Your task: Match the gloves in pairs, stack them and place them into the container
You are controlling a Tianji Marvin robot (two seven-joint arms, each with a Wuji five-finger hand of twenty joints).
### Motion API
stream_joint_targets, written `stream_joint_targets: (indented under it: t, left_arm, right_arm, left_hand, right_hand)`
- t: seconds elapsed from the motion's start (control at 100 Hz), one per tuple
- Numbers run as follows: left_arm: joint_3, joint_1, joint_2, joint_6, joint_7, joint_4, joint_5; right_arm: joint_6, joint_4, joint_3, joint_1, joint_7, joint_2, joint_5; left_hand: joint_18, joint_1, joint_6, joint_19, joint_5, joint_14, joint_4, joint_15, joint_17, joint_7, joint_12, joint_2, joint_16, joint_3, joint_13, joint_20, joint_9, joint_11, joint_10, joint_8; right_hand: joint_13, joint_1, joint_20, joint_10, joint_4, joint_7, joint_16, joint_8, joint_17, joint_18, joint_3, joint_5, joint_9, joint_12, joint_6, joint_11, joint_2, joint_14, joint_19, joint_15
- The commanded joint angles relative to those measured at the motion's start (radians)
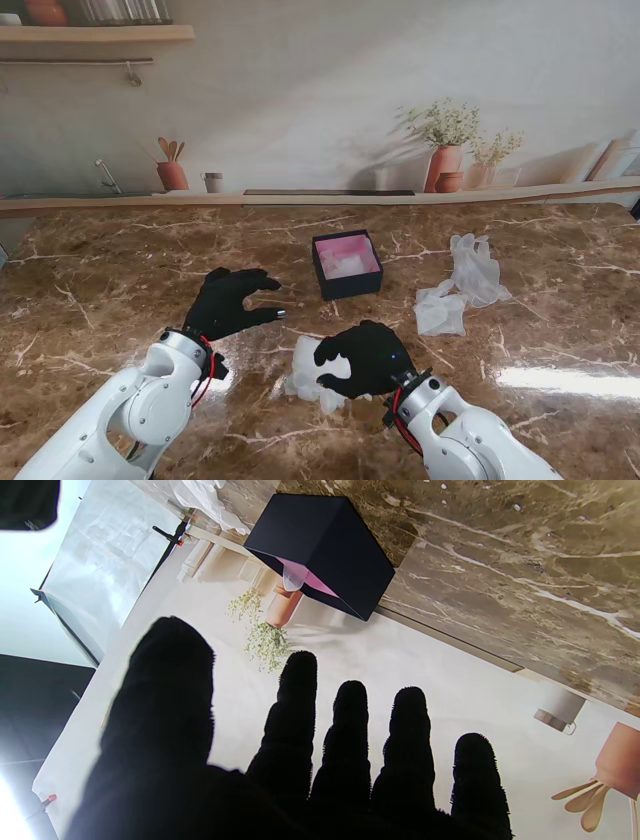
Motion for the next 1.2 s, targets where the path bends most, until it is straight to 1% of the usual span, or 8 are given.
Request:
stream_joint_targets:
  t: [0.0,0.08,0.21,0.32,0.59,0.89,1.06,1.19]
  left_arm:
    - [-0.003,0.006,0.001,-0.004,0.007,-0.008,0.004]
    - [-0.007,0.008,0.001,-0.006,0.009,-0.011,0.006]
    - [-0.012,0.012,0.000,-0.010,0.013,-0.014,0.008]
    - [-0.017,0.015,0.000,-0.014,0.018,-0.014,0.010]
    - [-0.030,0.025,0.002,-0.020,0.011,-0.018,0.010]
    - [-0.020,0.026,0.001,-0.015,0.010,-0.018,0.005]
    - [-0.021,0.027,0.002,-0.017,0.005,-0.020,0.003]
    - [-0.026,0.030,0.002,-0.017,0.002,-0.022,0.002]
  right_arm:
    - [-0.011,0.002,-0.001,0.054,0.023,0.003,-0.016]
    - [-0.025,0.044,-0.028,0.125,0.005,0.005,-0.039]
    - [-0.073,0.146,-0.104,0.256,-0.019,0.013,-0.083]
    - [-0.118,0.231,-0.180,0.354,-0.014,0.020,-0.096]
    - [-0.157,0.348,-0.324,0.470,0.027,0.030,-0.082]
    - [-0.128,0.392,-0.460,0.571,0.158,0.040,-0.048]
    - [-0.067,0.436,-0.566,0.642,0.165,0.040,-0.049]
    - [-0.013,0.453,-0.616,0.667,0.124,0.041,-0.088]
  left_hand:
    - [0.008,0.017,-0.030,-0.030,0.009,-0.044,0.029,-0.036,-0.016,-0.005,-0.012,0.032,-0.013,-0.044,-0.034,0.016,-0.005,-0.025,-0.019,0.006]
    - [0.009,0.019,-0.032,-0.031,0.009,-0.045,0.029,-0.036,-0.016,-0.005,-0.012,0.033,-0.013,-0.046,-0.033,0.017,-0.004,-0.025,-0.019,0.006]
    - [0.009,0.022,-0.032,-0.031,0.010,-0.046,0.030,-0.036,-0.015,-0.005,-0.012,0.033,-0.013,-0.052,-0.031,0.019,-0.003,-0.025,-0.019,0.006]
    - [0.010,0.025,-0.033,-0.031,0.013,-0.045,0.030,-0.035,-0.016,-0.003,-0.012,0.034,-0.013,-0.056,-0.029,0.021,-0.001,-0.024,-0.020,0.007]
    - [0.011,0.029,-0.028,-0.033,0.013,-0.043,0.031,-0.035,-0.016,-0.003,-0.012,0.037,-0.013,-0.065,-0.029,0.021,0.001,-0.024,-0.022,0.006]
    - [0.012,0.034,-0.028,-0.035,0.013,-0.044,0.032,-0.036,-0.017,-0.005,-0.012,0.041,-0.013,-0.074,-0.031,0.022,0.001,-0.025,-0.025,0.006]
    - [0.014,0.036,-0.029,-0.038,0.013,-0.046,0.033,-0.036,-0.017,-0.005,-0.013,0.043,-0.013,-0.080,-0.029,0.022,0.000,-0.027,-0.025,0.006]
    - [0.016,0.037,-0.030,-0.037,0.015,-0.045,0.033,-0.037,-0.016,-0.005,-0.013,0.045,-0.014,-0.083,-0.029,0.023,0.000,-0.027,-0.025,0.006]
  right_hand:
    - [0.024,0.099,-0.018,-0.023,-0.061,0.113,-0.026,-0.088,-0.003,0.002,0.124,-0.059,0.025,0.056,-0.035,-0.003,-0.045,-0.028,-0.036,-0.020]
    - [0.028,0.241,-0.040,-0.036,-0.097,0.071,-0.017,-0.090,0.004,-0.002,0.197,-0.031,0.036,0.079,-0.044,-0.051,-0.078,-0.039,-0.075,-0.050]
    - [0.012,0.320,-0.070,-0.058,-0.088,-0.161,-0.013,0.049,-0.002,-0.025,0.256,0.009,-0.017,0.022,-0.028,-0.076,-0.121,-0.060,-0.145,-0.161]
    - [-0.040,0.267,-0.080,-0.067,0.031,-0.256,-0.140,0.056,-0.022,-0.035,0.294,-0.049,-0.104,-0.117,-0.021,-0.097,-0.142,-0.092,-0.198,-0.232]
    - [-0.242,0.217,-0.074,-0.035,0.020,-0.403,-0.232,-0.029,-0.122,-0.020,0.229,-0.262,-0.354,-0.209,0.019,-0.199,-0.178,-0.094,-0.274,-0.347]
    - [-0.447,0.163,-0.033,0.005,0.011,-0.585,-0.322,-0.086,-0.199,-0.020,0.118,-0.472,-0.637,-0.343,0.061,-0.251,-0.174,-0.055,-0.361,-0.396]
    - [-0.447,0.130,-0.009,0.017,0.007,-0.644,-0.288,-0.062,-0.223,-0.035,0.073,-0.555,-0.672,-0.336,0.158,-0.205,-0.172,-0.057,-0.383,-0.338]
    - [-0.371,0.111,0.020,-0.039,0.001,-0.637,-0.136,0.020,-0.201,-0.052,0.086,-0.550,-0.558,-0.122,0.221,0.011,-0.197,-0.080,-0.364,-0.155]
